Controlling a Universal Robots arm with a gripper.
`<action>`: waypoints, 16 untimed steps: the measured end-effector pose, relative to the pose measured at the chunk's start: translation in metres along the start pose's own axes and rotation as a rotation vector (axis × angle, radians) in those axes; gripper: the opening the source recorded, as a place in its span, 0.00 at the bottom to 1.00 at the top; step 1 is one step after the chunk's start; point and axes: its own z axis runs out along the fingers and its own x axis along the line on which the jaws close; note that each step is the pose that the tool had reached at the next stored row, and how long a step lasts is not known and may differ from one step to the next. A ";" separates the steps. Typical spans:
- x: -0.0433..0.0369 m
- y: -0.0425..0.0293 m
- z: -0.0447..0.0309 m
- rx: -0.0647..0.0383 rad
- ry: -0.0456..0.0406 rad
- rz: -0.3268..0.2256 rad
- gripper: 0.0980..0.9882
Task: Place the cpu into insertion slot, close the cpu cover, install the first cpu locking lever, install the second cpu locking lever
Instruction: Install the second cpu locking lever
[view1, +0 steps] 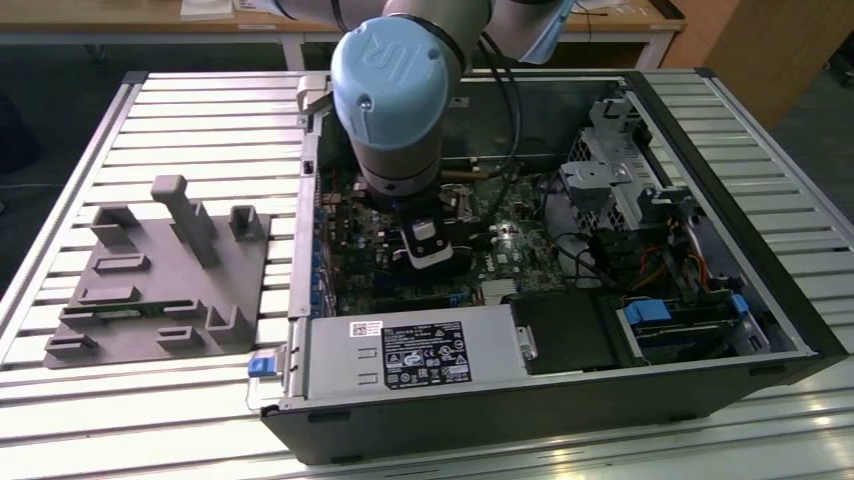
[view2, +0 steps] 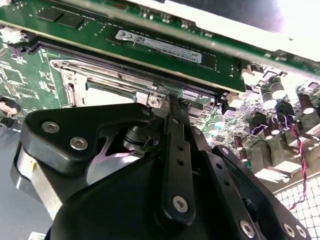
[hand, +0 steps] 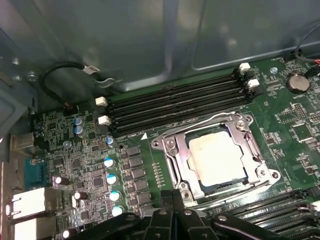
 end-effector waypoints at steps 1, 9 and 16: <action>0.0003 -0.0001 0.0003 0.000 0.0000 0.000 0.01; 0.0015 -0.0004 0.0010 0.000 0.0000 0.000 0.01; 0.0018 0.0059 -0.0131 0.003 -0.0007 0.000 0.01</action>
